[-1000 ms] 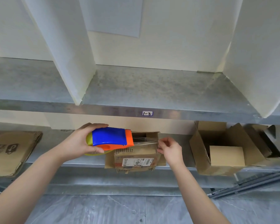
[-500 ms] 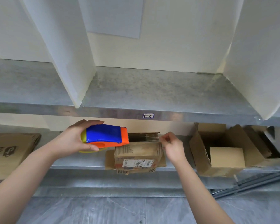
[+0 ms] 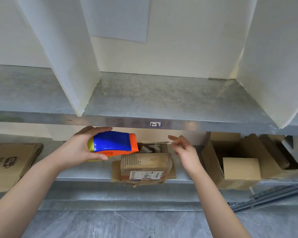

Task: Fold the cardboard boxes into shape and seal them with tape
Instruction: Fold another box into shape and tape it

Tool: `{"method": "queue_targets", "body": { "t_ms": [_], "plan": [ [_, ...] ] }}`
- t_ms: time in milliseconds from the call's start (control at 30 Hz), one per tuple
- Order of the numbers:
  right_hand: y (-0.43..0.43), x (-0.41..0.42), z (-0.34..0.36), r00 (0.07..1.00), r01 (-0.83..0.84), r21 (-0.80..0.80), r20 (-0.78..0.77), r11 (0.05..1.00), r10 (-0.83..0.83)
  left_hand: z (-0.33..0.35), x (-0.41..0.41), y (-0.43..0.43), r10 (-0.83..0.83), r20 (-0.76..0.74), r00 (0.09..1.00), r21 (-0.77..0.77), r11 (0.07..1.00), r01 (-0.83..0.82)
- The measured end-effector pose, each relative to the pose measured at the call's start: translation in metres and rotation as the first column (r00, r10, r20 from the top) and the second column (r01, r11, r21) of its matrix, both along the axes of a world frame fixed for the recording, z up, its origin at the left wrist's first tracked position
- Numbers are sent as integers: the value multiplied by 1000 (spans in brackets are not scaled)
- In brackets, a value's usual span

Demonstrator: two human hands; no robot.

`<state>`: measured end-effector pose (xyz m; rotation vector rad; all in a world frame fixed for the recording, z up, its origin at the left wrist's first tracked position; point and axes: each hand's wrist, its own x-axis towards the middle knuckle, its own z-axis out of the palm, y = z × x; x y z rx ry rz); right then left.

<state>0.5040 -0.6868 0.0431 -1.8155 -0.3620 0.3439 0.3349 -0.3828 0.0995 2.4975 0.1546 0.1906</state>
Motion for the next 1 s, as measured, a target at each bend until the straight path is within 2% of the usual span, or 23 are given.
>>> {"method": "queue_targets", "body": {
  "t_ms": [100, 167, 333, 433, 567, 800, 1000],
  "plan": [
    [5, -3, -1, 986, 23, 158, -168, 987, 4, 11, -3, 1, 21, 44, 999, -8, 1000, -21],
    [7, -5, -11, 970, 70, 195, -243, 978, -21, 15, -5, 1, 24, 45, 999, -13, 1000, -24],
    [5, -9, -30, 961, 100, 162, -270, 982, -54, 6, 4, -1, -6, -98, 995, 35, 999, 10],
    [4, -6, -35, 964, 45, 145, -267, 988, -5, 8, 13, -2, -10, -104, 994, 68, 998, 17],
    [1, 0, -39, 957, 74, 144, -290, 987, -29, 19, 23, -2, -9, -76, 997, 1, 1000, 9],
    [0, 8, -55, 941, 88, 104, -334, 991, -49, -5, 34, 0, -70, -219, 973, -5, 997, 71],
    [0, 13, -58, 975, 69, -108, -205, 992, -91, -29, 41, -2, 9, -278, 961, -40, 999, -21]
  ]
}}
